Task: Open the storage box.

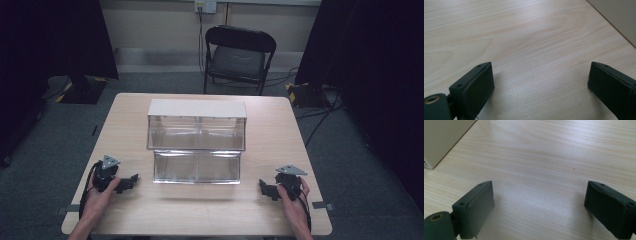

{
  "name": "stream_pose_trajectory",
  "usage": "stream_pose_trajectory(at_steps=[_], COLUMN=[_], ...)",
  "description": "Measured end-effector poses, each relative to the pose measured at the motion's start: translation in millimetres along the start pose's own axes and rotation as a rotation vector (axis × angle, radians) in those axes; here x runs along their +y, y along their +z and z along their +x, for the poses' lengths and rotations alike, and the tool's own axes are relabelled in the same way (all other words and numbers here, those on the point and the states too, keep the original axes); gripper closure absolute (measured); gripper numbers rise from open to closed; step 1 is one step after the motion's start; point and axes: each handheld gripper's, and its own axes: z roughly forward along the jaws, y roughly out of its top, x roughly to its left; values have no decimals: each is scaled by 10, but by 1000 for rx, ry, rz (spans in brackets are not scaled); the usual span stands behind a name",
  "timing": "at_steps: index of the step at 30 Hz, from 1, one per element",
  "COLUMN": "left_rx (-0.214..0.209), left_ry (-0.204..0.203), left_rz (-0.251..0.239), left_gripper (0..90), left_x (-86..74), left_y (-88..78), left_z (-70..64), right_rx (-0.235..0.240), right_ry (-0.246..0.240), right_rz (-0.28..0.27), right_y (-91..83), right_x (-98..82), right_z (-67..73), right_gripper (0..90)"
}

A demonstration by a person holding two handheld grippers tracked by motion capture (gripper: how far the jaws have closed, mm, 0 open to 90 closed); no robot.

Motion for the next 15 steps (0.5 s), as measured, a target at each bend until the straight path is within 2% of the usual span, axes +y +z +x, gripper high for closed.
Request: stream_pose_trajectory(at_steps=[8, 11, 15], left_rx=[0, 0, 1], left_ry=[0, 0, 0], left_rz=[0, 0, 0], left_gripper=[61, 61, 61], left_x=[0, 0, 0], left_y=[0, 0, 0], left_z=[-1, 0, 0], right_rx=[1, 5, 19], right_ry=[-3, -1, -5], right_rz=[3, 8, 14], right_y=[-3, -18, -35], right_x=[7, 17, 32], right_z=[6, 16, 30], right_gripper=[90, 144, 142])
